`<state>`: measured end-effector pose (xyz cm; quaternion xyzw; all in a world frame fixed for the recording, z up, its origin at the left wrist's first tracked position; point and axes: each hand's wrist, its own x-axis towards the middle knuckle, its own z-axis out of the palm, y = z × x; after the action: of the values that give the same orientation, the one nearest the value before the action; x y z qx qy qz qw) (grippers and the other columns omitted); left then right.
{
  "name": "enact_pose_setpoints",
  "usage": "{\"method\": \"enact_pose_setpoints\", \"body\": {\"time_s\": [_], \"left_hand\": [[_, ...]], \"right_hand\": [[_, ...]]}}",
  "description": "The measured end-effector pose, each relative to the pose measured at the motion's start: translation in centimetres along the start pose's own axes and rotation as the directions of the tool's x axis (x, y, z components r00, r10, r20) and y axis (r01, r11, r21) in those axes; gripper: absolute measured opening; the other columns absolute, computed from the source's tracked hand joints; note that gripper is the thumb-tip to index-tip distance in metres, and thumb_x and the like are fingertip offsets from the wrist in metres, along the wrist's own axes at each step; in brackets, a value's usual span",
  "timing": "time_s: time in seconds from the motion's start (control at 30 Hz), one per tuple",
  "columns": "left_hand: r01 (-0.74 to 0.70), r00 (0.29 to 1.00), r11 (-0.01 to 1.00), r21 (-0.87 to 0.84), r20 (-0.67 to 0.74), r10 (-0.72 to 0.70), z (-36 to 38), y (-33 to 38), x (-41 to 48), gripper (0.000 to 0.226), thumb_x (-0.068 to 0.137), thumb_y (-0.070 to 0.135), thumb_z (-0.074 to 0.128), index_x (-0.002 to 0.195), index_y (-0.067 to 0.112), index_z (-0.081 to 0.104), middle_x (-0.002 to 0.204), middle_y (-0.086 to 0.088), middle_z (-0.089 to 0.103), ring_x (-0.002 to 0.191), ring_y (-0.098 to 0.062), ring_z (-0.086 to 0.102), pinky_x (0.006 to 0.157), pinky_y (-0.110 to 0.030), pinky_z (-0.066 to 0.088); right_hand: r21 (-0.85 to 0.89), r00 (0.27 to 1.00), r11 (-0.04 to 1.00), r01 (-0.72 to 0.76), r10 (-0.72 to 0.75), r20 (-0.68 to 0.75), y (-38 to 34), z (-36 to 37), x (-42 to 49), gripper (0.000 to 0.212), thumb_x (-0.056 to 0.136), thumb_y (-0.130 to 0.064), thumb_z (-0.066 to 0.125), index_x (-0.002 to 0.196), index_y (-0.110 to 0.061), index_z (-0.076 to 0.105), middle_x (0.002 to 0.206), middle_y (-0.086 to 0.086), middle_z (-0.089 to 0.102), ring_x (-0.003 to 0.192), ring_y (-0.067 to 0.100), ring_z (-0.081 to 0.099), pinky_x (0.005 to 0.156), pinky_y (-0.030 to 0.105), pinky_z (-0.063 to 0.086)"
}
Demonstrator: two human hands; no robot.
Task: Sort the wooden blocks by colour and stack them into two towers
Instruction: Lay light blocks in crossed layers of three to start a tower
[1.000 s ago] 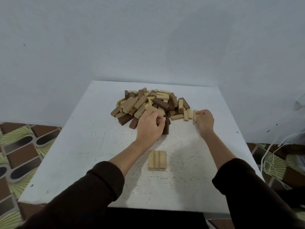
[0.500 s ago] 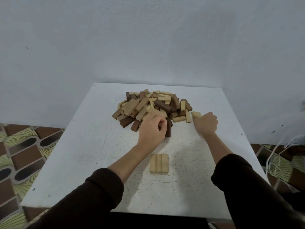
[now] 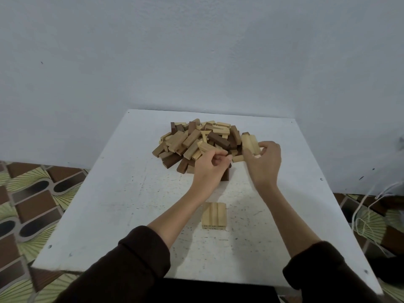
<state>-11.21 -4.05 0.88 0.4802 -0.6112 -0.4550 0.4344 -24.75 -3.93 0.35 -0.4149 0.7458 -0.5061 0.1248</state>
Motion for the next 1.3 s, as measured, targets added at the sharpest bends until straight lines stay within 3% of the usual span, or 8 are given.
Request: {"method": "enact_pose_setpoints", "body": {"time_s": [0.1, 0.23, 0.4, 0.53, 0.63, 0.8, 1.0, 1.3], "left_hand": [[0.194, 0.981, 0.965, -0.178, 0.030, -0.192, -0.3, 0.9, 0.5, 0.029, 0.091, 0.031, 0.062, 0.106, 0.006, 0.065, 0.094, -0.003, 0.068, 0.086, -0.013, 0.065, 0.074, -0.022, 0.054], [0.214, 0.972, 0.940, -0.265, -0.034, -0.231, -2.7, 0.4, 0.3, 0.023, 0.090, 0.016, 0.064, 0.093, -0.006, 0.065, 0.082, -0.013, 0.066, 0.076, -0.018, 0.061, 0.078, -0.042, 0.053], [0.225, 0.958, 0.949, -0.220, -0.130, -0.257, -7.6, -1.9, -1.0, 0.020, 0.086, 0.006, 0.066, 0.067, 0.007, 0.061, 0.068, -0.009, 0.063, 0.068, -0.018, 0.062, 0.073, -0.038, 0.058], [0.237, 0.962, 0.971, 0.027, -0.145, -0.231, -11.6, -4.7, -2.2, 0.021, 0.083, 0.006, 0.066, 0.068, -0.007, 0.059, 0.067, -0.019, 0.061, 0.063, -0.016, 0.054, 0.062, -0.025, 0.046], [0.217, 0.975, 0.957, 0.192, -0.083, -0.204, -13.2, -6.5, -3.3, 0.020, 0.082, -0.001, 0.060, 0.066, -0.013, 0.053, 0.061, -0.011, 0.056, 0.059, -0.010, 0.049, 0.061, -0.021, 0.040], [0.235, 0.968, 0.886, 0.399, -0.015, -0.250, -14.5, -7.7, -3.3, 0.019, 0.083, 0.017, 0.072, 0.075, 0.003, 0.061, 0.071, -0.002, 0.055, 0.066, -0.013, 0.048, 0.057, -0.015, 0.035], [0.156, 0.986, 0.806, 0.571, -0.036, -0.165, -14.8, -8.4, -2.4, 0.039, 0.076, 0.024, 0.079, 0.109, 0.006, 0.068, 0.093, -0.006, 0.048, 0.084, -0.018, 0.047, 0.062, -0.020, 0.030], [0.119, 0.992, 0.838, 0.532, -0.092, -0.083, -14.3, -8.8, -2.6, 0.034, 0.080, 0.014, 0.074, 0.111, 0.006, 0.061, 0.090, -0.007, 0.052, 0.081, -0.017, 0.048, 0.064, -0.018, 0.026]], "right_hand": [[0.068, 0.984, 0.990, 0.127, -0.134, 0.119, -2.7, 0.5, -3.6, 0.023, 0.081, -0.021, 0.068, 0.091, -0.020, 0.046, 0.091, -0.010, 0.042, 0.084, 0.008, 0.042, 0.068, 0.012, 0.035], [0.075, 0.947, 0.978, 0.197, -0.209, 0.244, -3.9, 2.3, -6.3, 0.020, 0.081, -0.015, 0.065, 0.091, -0.017, 0.048, 0.098, -0.002, 0.045, 0.088, 0.007, 0.041, 0.070, 0.005, 0.035], [0.017, 0.822, 0.984, 0.178, -0.158, 0.547, -5.1, 4.8, -8.0, 0.015, 0.094, -0.027, 0.053, 0.098, -0.013, 0.048, 0.108, 0.002, 0.039, 0.108, 0.019, 0.037, 0.090, 0.028, 0.036], [-0.093, 0.710, 0.948, 0.305, -0.161, 0.686, -6.0, 6.6, -9.8, 0.027, 0.088, 0.006, 0.038, 0.111, -0.006, 0.046, 0.111, 0.003, 0.032, 0.110, 0.024, 0.033, 0.088, 0.024, 0.028], [-0.144, 0.624, 0.927, 0.347, -0.114, 0.773, -6.1, 8.0, -11.1, 0.033, 0.085, 0.005, 0.042, 0.117, -0.004, 0.043, 0.118, 0.010, 0.036, 0.105, 0.024, 0.037, 0.088, 0.029, 0.036], [-0.224, 0.614, 0.926, 0.303, -0.010, 0.789, -6.2, 9.4, -11.6, 0.021, 0.089, -0.001, 0.045, 0.111, -0.002, 0.046, 0.106, 0.009, 0.040, 0.089, 0.020, 0.043, 0.061, 0.026, 0.038], [-0.281, 0.633, 0.895, 0.345, -0.002, 0.774, -6.4, 10.5, -11.1, 0.027, 0.085, 0.007, 0.048, 0.110, -0.001, 0.051, 0.115, 0.017, 0.050, 0.103, 0.030, 0.050, 0.075, 0.033, 0.041], [-0.269, 0.587, 0.945, 0.185, 0.113, 0.802, -7.0, 10.1, -9.9, 0.029, 0.085, 0.004, 0.044, 0.109, -0.003, 0.057, 0.114, 0.011, 0.054, 0.105, 0.026, 0.053, 0.086, 0.038, 0.050]]}}
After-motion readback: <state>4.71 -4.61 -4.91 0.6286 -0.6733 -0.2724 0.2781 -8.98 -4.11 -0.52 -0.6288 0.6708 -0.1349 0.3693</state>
